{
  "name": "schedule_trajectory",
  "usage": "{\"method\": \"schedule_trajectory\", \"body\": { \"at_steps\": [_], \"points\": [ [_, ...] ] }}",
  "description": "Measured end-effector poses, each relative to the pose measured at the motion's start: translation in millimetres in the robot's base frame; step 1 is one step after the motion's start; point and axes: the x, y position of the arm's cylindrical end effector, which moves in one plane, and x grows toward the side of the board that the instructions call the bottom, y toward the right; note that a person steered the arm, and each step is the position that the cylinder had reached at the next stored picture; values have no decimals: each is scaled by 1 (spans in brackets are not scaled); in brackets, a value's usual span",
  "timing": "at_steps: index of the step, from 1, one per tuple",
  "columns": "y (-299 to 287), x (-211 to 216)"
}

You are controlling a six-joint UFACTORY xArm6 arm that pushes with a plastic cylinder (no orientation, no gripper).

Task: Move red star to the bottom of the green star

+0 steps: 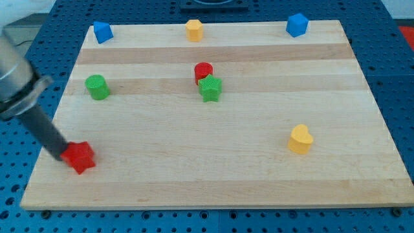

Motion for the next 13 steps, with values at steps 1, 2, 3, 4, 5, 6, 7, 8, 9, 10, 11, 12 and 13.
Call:
{"method": "schedule_trajectory", "body": {
  "at_steps": [1,2,3,4,5,6,7,8,9,10,11,12,13],
  "points": [
    [45,-2],
    [13,-2],
    [-43,4],
    [-25,27],
    [23,31],
    [68,17],
    [114,-2],
    [129,-8],
    [88,3],
    [77,31],
    [112,44],
    [123,17],
    [135,-19]
  ]
}}
